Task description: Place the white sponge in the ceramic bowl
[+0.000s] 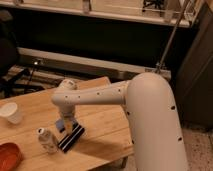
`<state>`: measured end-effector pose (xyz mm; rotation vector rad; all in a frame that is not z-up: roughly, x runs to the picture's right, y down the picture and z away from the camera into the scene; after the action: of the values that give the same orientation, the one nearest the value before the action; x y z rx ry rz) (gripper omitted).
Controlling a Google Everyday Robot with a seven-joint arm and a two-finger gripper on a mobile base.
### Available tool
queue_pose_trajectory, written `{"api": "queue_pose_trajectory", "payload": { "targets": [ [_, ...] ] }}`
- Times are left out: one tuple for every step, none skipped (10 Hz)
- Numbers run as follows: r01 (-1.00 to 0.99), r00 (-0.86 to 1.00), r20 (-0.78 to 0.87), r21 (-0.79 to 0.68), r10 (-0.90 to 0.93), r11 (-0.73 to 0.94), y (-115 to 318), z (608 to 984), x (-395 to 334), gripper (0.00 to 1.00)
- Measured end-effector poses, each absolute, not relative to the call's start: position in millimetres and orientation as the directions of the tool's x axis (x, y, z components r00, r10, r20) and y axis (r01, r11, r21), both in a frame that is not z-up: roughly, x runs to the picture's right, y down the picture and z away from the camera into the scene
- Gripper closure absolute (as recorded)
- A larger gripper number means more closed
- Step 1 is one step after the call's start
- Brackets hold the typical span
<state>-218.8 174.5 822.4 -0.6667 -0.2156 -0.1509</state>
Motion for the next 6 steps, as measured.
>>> {"api": "queue_pose_trajectory", "payload": {
  "targets": [
    [0.177, 0.974, 0.222, -0.606, -0.049, 0.776, 171.2, 824.6, -219.9, 0.2],
    [0.142, 0.98, 0.198, -0.618, -0.022, 0.773, 167.2, 825.2, -223.8, 0.2],
    [0.111, 0.985, 0.175, -0.626, 0.0, 0.772, 164.3, 826.5, -228.7, 0.2],
    [0.088, 0.988, 0.155, -0.632, 0.014, 0.77, 163.3, 828.6, -231.2, 0.2],
    [0.069, 0.99, 0.141, -0.638, 0.028, 0.767, 163.9, 830.8, -232.7, 0.2],
    [0.057, 0.991, 0.132, -0.643, 0.037, 0.764, 165.4, 832.6, -233.8, 0.2]
  ]
}}
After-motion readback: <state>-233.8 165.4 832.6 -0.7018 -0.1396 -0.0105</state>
